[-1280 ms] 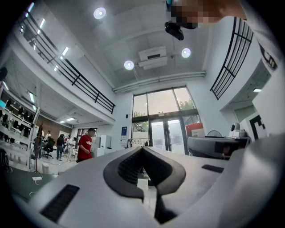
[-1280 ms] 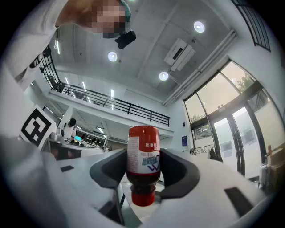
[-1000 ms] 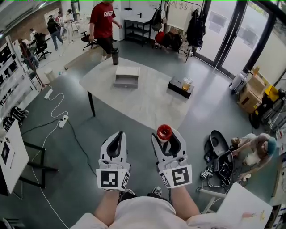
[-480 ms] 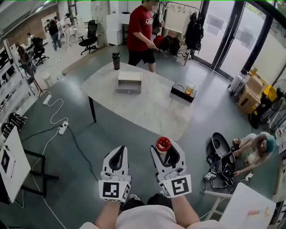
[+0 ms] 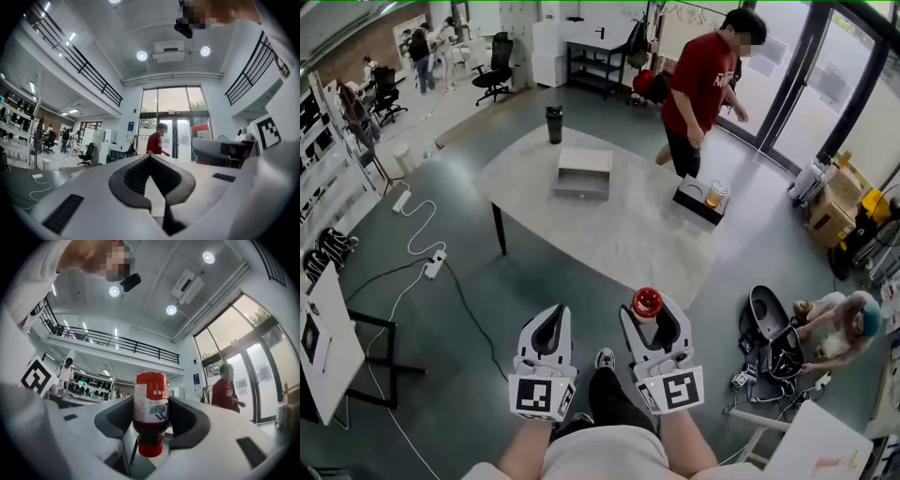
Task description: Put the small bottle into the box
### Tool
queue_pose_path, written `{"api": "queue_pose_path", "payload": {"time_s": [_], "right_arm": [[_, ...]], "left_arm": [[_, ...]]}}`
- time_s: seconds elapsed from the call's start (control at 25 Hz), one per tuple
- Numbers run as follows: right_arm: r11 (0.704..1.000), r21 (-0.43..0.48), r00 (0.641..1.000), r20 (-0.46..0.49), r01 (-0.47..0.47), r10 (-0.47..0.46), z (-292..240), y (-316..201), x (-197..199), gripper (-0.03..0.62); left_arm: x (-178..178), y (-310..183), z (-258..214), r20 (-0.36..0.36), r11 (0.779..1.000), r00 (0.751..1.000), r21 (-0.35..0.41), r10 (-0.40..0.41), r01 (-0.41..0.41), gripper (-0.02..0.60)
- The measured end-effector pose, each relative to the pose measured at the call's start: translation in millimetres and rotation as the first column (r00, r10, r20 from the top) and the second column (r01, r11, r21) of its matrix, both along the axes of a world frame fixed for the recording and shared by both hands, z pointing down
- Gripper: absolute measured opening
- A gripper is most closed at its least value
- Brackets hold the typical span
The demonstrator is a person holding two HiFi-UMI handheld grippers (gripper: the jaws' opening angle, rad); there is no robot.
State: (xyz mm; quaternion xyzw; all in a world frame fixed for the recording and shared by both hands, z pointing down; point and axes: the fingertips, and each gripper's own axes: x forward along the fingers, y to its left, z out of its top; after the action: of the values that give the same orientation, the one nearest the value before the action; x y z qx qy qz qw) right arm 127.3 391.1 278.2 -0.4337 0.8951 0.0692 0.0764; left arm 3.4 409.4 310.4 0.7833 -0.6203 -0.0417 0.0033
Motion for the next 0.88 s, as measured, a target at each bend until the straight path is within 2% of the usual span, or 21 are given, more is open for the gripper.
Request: {"api": "queue_pose_path", "payload": {"time_s": [0.16,0.52,0.68,0.88], "right_arm": [[1.000,0.009,1.000,0.013,0.028,-0.028,-0.6,-56.6,-22.1,0.233],[0.994,0.035,0.995,0.029,0.099,-0.100,-24.1,-196.4,-37.6,0.233],[0.994,0.012,0.993,0.044,0.110,-0.110,-23.2,-241.7,-38.5,0.233],[0.993,-0.025,0.992,0.046,0.117,-0.116,-15.0,-285.9,-42.3,0.233]], "left_arm": [[-20.8,-55.1,-2.9,0.014,1.000,1.000,0.009,-0.017,0.016,0.021],[-34.0,-190.8,-27.9,0.035,0.997,0.997,0.040,-0.064,0.063,0.021],[-39.7,-229.0,-30.5,0.033,0.996,0.996,0.039,-0.086,0.085,0.021],[-48.8,-271.6,-17.5,0.046,0.996,0.995,0.000,-0.092,0.092,0.021]]}}
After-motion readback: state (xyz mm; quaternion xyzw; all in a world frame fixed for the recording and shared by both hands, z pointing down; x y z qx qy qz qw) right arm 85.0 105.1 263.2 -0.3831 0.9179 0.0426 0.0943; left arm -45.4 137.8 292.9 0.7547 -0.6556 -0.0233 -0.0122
